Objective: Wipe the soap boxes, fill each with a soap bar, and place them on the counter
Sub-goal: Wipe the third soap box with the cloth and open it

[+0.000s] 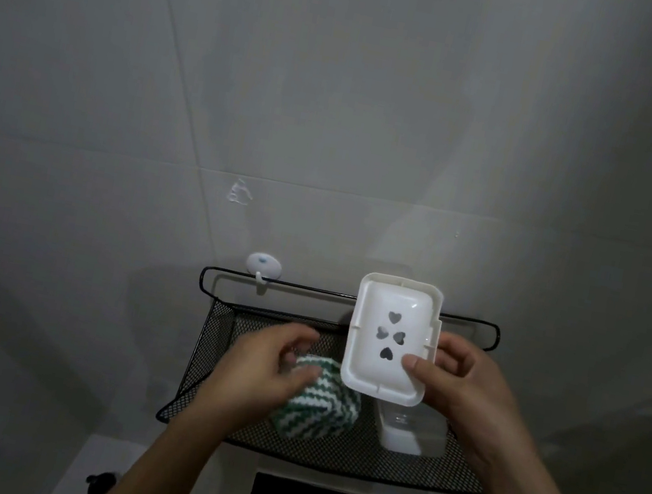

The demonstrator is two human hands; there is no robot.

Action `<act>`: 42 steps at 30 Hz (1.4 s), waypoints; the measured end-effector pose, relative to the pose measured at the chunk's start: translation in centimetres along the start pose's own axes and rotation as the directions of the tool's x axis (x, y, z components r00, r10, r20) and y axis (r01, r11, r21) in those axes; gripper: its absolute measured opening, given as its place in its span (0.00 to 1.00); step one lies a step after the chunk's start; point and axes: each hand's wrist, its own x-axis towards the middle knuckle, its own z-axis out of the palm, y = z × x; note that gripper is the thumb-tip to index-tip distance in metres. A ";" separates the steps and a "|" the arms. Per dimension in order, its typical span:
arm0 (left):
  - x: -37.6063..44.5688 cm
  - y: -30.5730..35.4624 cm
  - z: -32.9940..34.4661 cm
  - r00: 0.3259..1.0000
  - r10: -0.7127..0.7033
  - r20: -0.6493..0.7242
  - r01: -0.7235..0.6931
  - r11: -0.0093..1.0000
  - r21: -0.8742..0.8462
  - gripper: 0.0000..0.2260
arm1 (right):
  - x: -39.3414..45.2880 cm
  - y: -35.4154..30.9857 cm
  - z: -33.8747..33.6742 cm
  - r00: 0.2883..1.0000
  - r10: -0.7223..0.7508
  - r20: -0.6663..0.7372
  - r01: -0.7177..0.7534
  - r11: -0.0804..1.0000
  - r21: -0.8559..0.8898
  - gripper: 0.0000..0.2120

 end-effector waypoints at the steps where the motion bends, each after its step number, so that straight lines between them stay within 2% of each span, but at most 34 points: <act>1: -0.1 -0.2 0.4 0.996 0.039 0.079 -0.050 0.990 0.134 0.19 | 0.1 0.0 -0.2 1.000 -0.005 -0.006 0.005 1.000 0.005 0.14; 3: -0.5 -0.3 1.8 0.975 0.068 0.211 -0.124 0.956 0.267 0.26 | 0.2 0.0 -0.5 1.000 -0.018 -0.012 0.018 1.000 0.004 0.14; 5: -0.9 -0.7 3.4 0.963 0.103 0.251 -0.193 0.910 0.367 0.29 | 0.3 0.1 -0.6 0.999 -0.028 -0.017 0.028 1.000 -0.005 0.14; 8: -0.7 -1.3 4.7 0.971 0.096 0.219 -0.187 0.876 0.444 0.24 | 0.3 0.3 -0.7 0.999 -0.039 -0.014 0.038 0.999 -0.008 0.14; 11: 0.0 -1.1 4.3 0.984 0.041 0.175 -0.101 0.931 0.351 0.14 | 0.2 0.3 -0.9 0.998 -0.058 -0.011 0.058 0.998 -0.009 0.14; 14: 0.2 -0.6 2.5 1.000 0.022 -0.003 -0.021 0.986 0.163 0.08 | 0.1 0.4 -1.0 0.997 -0.081 -0.019 0.080 0.997 -0.014 0.15; 17: 0.0 0.9 0.0 0.975 0.026 -0.222 -0.018 0.999 0.042 0.07 | 0.1 0.5 -0.9 0.994 -0.109 -0.031 0.109 0.994 -0.022 0.16; 20: 0.1 3.6 -2.2 0.921 0.108 -0.375 -0.115 0.993 0.002 0.08 | 0.3 0.6 -0.4 0.993 -0.117 -0.030 0.117 0.993 -0.021 0.18; 22: 0.2 5.6 -2.8 0.894 0.177 -0.411 -0.188 0.982 0.014 0.10 | 0.6 0.5 0.3 0.993 -0.117 -0.007 0.117 0.993 -0.012 0.19; 25: 0.7 7.5 -2.5 0.888 0.287 -0.360 -0.232 0.954 0.188 0.13 | 0.8 0.3 1.5 0.989 -0.142 0.043 0.142 0.990 0.002 0.19; 28: 1.2 8.4 -1.7 0.933 0.233 -0.274 -0.119 0.918 0.377 0.18 | 1.1 0.2 2.2 0.982 -0.179 0.068 0.180 0.984 -0.007 0.20; 30: 1.2 8.7 -1.4 0.945 0.198 -0.262 -0.084 0.917 0.391 0.20 | 1.3 0.1 2.4 0.976 -0.204 0.071 0.206 0.978 -0.026 0.21; 33: 1.4 9.0 -1.4 0.943 0.214 -0.253 -0.118 0.930 0.347 0.23 | 1.5 0.0 2.4 0.964 -0.251 0.089 0.258 0.963 -0.080 0.22; 39: 1.7 10.2 -2.2 0.913 0.369 -0.171 -0.280 0.876 0.393 0.26 | 1.4 -0.8 2.8 0.949 -0.279 0.149 0.295 0.950 -0.101 0.20; 42: 1.8 10.6 -2.2 0.896 0.414 -0.159 -0.306 0.837 0.454 0.23 | 1.1 -1.4 2.7 0.943 -0.294 0.157 0.310 0.946 -0.093 0.19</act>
